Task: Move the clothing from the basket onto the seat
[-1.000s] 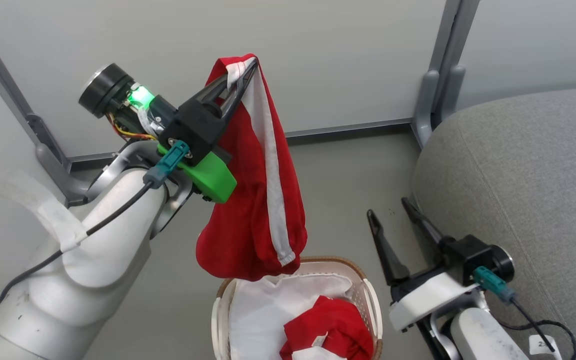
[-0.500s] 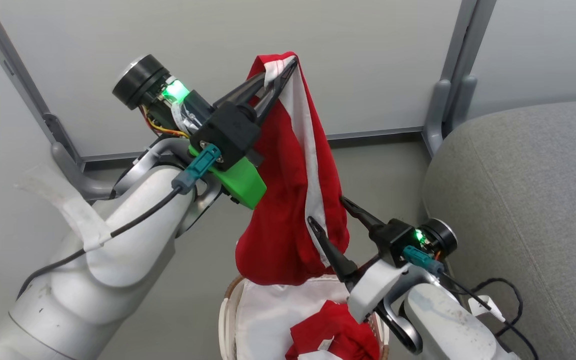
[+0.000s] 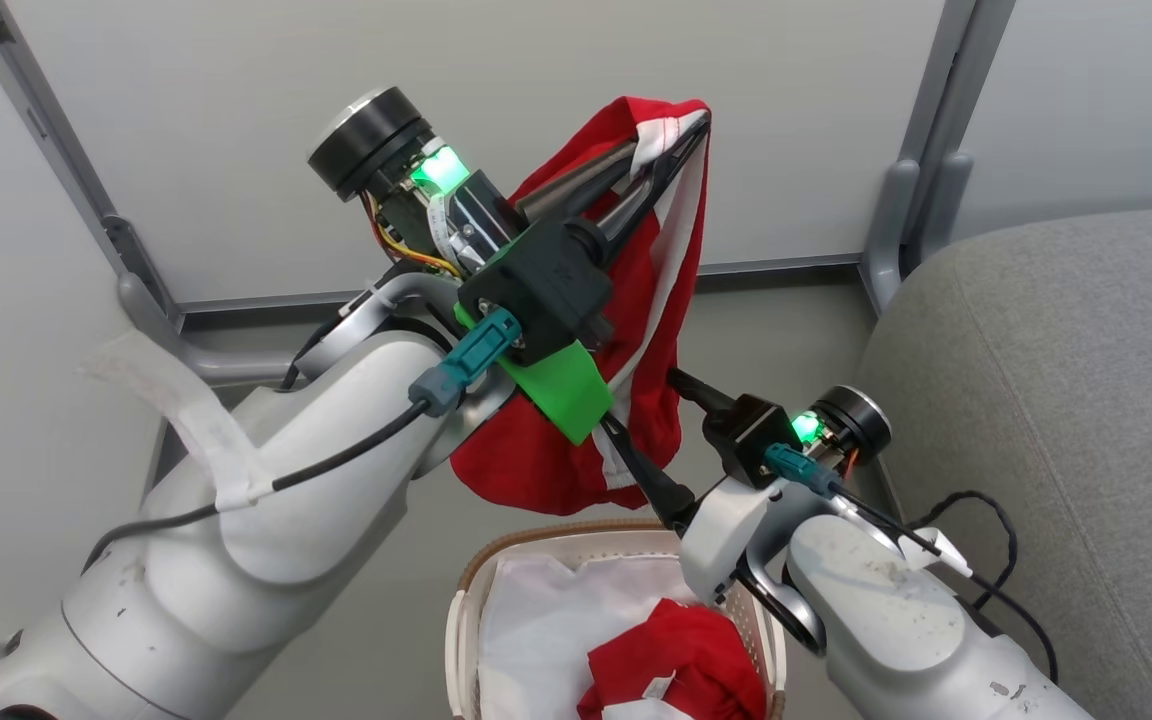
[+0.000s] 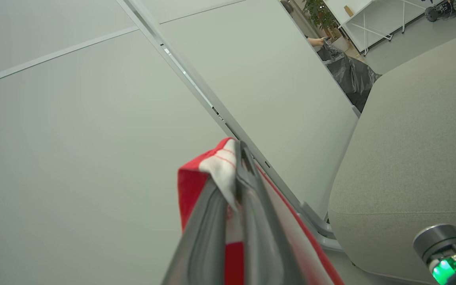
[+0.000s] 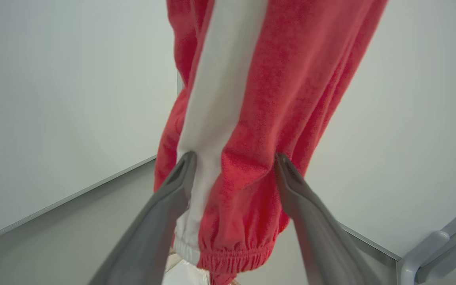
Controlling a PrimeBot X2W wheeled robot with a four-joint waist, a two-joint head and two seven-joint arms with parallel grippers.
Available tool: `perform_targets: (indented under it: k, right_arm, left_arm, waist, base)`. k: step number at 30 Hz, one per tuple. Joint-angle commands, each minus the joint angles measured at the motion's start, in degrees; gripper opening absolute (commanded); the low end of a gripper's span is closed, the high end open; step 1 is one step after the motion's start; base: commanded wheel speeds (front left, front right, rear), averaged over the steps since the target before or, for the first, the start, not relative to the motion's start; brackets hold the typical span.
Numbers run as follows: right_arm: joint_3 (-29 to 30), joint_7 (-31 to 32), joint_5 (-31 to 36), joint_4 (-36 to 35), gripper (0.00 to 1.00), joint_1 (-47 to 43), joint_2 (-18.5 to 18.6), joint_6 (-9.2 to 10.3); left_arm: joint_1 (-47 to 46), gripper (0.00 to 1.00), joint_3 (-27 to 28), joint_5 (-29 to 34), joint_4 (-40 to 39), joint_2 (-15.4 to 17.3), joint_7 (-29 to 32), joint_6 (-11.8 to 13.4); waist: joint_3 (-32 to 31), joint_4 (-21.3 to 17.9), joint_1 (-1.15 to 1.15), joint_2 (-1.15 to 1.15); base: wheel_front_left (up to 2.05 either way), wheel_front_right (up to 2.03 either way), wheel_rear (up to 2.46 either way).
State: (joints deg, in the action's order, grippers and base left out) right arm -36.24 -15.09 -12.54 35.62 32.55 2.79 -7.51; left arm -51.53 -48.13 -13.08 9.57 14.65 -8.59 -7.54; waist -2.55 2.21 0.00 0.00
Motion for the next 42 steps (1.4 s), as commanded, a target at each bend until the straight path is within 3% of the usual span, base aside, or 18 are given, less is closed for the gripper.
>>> perform_targets:
  k: [1,4,5,6,7,9,10,24,27,35,42]
  right_arm:
    - [-0.75,-0.12,-0.48,0.47,1.0,0.86,0.18,0.04]
    - [-1.78,-0.12,-1.15,1.21,1.0,1.87,0.22,0.04]
    - [-2.12,-0.12,-1.4,1.43,0.92,2.14,0.21,0.04]
    - [-2.6,-0.12,-1.63,1.73,0.64,2.49,0.19,0.04]
    - [-2.82,-0.12,-1.75,1.96,0.47,2.71,0.18,0.04]
    - [-3.26,-0.12,-2.07,2.47,0.04,3.75,0.22,0.04]
    - [-3.28,-0.12,-2.11,2.5,0.0,4.01,0.22,0.04]
    - [1.85,-0.12,0.33,-0.12,0.0,2.97,0.21,0.04]
    - [3.67,-0.12,1.31,-1.13,0.0,2.47,0.2,0.04]
    - [8.41,-0.12,3.93,-3.87,0.0,1.76,0.21,0.05]
    - [12.57,-0.12,6.17,-5.35,0.0,0.72,0.2,0.05]
  left_arm:
    - [-1.34,0.0,-0.07,-0.28,-0.44,-0.3,0.22,0.16]
    - [-1.5,0.0,-0.41,-0.48,-1.12,-0.34,0.41,0.16]
    - [-1.54,0.0,-0.48,-0.53,-1.22,-0.38,0.46,0.16]
    - [-1.56,0.0,-0.57,-0.61,-1.34,-0.41,0.51,0.16]
    - [-1.58,0.0,-0.63,-0.67,-1.42,-0.41,0.54,0.17]
    - [-1.54,0.0,-0.7,-0.91,-1.7,-0.37,0.55,0.28]
    - [-1.39,0.0,-0.6,-0.96,-1.78,-0.23,0.51,0.46]
    - [5.53,0.0,4.63,-6.0,2.53,4.35,-1.31,4.75]
    - [8.43,1.0,6.27,-7.74,4.41,5.09,-2.85,6.14]
    - [16.83,1.0,10.36,-12.01,8.33,4.77,-6.16,8.93]
    - [24.41,1.0,13.24,-13.69,9.91,2.87,-6.65,8.7]
  waist:
    - [0.03,0.14,0.0,0.0]
    - [0.08,0.41,0.0,0.0]
    - [0.1,0.5,0.0,0.0]
    - [0.12,0.62,0.0,0.0]
    - [0.13,0.69,0.0,0.0]
    - [0.22,0.9,0.0,0.0]
    - [0.28,1.0,0.0,0.0]
    - [1.46,0.11,0.0,0.0]
    - [1.79,-0.28,0.0,0.0]
    - [2.66,-1.39,0.0,0.0]
    - [3.15,-2.22,0.0,0.0]
  base:
    - [0.0,0.0,0.0]
    - [0.0,0.0,0.0]
    - [0.0,0.0,0.0]
    - [0.0,0.0,0.0]
    - [0.0,0.0,0.0]
    - [0.0,0.0,0.0]
    - [0.0,0.0,0.0]
    - [0.0,0.0,0.0]
    - [0.0,0.0,0.0]
    - [0.0,0.0,0.0]
    - [0.0,0.0,0.0]
